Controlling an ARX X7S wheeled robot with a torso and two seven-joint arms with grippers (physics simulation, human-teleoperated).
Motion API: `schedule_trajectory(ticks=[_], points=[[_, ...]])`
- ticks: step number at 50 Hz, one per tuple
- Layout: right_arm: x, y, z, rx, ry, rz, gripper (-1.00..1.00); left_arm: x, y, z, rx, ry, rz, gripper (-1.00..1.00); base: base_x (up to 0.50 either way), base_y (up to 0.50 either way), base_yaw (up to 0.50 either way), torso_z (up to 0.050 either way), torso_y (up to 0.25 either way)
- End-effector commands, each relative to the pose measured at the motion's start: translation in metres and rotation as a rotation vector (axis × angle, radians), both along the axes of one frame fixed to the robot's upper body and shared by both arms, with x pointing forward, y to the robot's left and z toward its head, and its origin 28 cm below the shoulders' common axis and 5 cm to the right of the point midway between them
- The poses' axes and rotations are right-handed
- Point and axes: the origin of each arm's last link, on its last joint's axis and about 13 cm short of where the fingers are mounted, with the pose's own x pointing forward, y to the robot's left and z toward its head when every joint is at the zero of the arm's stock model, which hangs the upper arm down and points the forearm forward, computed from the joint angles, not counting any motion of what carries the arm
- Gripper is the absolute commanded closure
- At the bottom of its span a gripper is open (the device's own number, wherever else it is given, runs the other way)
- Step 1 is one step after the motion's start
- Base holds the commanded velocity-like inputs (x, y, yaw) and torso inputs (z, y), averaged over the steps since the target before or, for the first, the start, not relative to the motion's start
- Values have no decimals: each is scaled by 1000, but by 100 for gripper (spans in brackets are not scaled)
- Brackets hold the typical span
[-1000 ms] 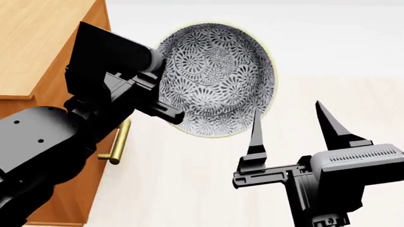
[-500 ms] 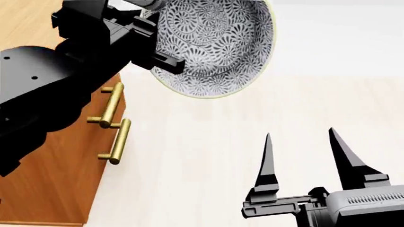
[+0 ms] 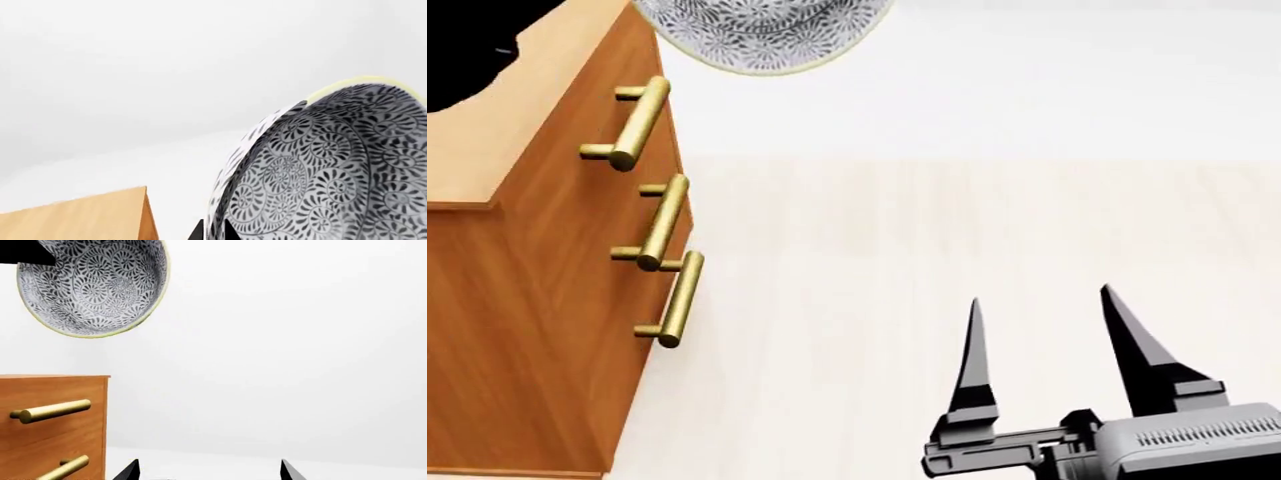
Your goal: Put the bowl on top of the cabinet.
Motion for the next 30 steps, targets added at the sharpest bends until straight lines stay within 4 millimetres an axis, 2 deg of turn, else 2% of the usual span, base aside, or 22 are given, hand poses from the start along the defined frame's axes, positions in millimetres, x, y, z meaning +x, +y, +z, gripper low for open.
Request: schedule_trajectory(ticks=[1,8,14,16,30], points=[[1,2,-2,-5,5,3,-100,2,16,30,-75,20,82,100,0,0,0,0,0],[1,2,-2,-6,8,6,-100,12,28,41,-164,104,128,100,0,0,0,0,1],[0,2,-5,-4,13,6,-100,25,39,42,-254,203,162,100,0,0,0,0,0],[-2,2,-6,-1,12,4,-100,30,48,41,-355,288,180,100,0,0,0,0,0],[-9,3,-7,-10,-9,-3,-100,29,70,32,-465,397,251,100,0,0,0,0,0]])
